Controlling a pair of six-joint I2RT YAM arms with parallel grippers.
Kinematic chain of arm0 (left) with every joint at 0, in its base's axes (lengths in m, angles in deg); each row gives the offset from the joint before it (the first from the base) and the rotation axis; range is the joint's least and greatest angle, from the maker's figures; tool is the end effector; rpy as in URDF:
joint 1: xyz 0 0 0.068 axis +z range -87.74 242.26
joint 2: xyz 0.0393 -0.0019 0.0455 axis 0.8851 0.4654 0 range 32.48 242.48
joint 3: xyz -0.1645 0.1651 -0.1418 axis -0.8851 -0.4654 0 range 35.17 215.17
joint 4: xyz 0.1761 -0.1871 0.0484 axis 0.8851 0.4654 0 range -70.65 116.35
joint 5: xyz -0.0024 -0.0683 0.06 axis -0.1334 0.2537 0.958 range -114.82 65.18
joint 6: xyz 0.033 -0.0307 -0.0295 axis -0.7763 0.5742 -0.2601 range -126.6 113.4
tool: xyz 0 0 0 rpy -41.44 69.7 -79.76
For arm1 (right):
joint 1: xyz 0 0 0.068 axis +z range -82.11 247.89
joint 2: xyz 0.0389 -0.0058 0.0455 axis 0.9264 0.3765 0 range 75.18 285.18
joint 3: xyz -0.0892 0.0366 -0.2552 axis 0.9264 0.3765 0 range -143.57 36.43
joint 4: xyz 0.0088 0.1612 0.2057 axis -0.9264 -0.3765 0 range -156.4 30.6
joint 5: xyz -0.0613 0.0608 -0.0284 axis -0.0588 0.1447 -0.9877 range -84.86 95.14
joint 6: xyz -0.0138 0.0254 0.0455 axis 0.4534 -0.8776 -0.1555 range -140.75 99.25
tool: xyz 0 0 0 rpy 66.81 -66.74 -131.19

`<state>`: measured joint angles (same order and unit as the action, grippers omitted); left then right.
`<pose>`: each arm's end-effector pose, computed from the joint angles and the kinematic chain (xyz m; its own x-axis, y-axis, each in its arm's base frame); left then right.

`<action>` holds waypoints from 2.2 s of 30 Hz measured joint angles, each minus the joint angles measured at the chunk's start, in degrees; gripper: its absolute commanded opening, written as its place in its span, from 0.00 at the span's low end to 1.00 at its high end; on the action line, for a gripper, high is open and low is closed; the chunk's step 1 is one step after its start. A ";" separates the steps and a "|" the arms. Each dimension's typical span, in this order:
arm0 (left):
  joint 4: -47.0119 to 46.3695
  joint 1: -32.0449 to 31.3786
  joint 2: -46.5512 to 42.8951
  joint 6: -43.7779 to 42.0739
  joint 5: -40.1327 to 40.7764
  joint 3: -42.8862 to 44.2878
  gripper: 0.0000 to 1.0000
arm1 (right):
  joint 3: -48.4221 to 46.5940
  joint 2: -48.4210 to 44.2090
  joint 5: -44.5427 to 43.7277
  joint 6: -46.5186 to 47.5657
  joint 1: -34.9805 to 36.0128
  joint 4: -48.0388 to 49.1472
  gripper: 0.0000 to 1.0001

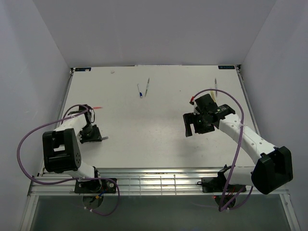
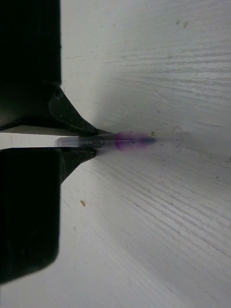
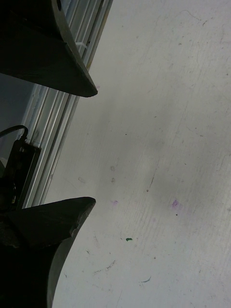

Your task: Open the pen caps

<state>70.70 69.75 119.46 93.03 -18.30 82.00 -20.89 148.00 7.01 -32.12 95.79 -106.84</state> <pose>0.2266 0.0339 0.1556 0.2905 -0.9498 -0.1164 -0.9560 -0.2932 0.0069 0.2151 0.1152 0.2604 -0.8663 -0.2358 -0.4404 -0.3163 0.9413 0.1181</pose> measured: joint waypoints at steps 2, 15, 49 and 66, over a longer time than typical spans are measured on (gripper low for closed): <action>-0.37 0.07 -0.13 -1.62 -0.35 0.00 0.05 | 0.00 0.00 -0.07 -0.04 0.00 0.00 0.90; -6.86 -17.03 -0.26 -28.76 -7.69 15.58 0.00 | -8.87 5.07 9.01 -2.21 0.00 -1.01 0.91; -33.68 -29.35 -12.07 -29.42 -35.65 1.81 0.00 | -2.62 18.60 44.92 -30.53 8.44 42.97 0.60; -33.83 -31.89 -12.09 -27.82 -35.98 1.81 0.00 | -3.39 23.58 44.78 -35.17 10.08 50.14 0.26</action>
<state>36.87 37.86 107.37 65.21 -54.28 83.81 -24.28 171.58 51.80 -67.29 105.86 -56.70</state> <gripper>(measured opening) 0.208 0.372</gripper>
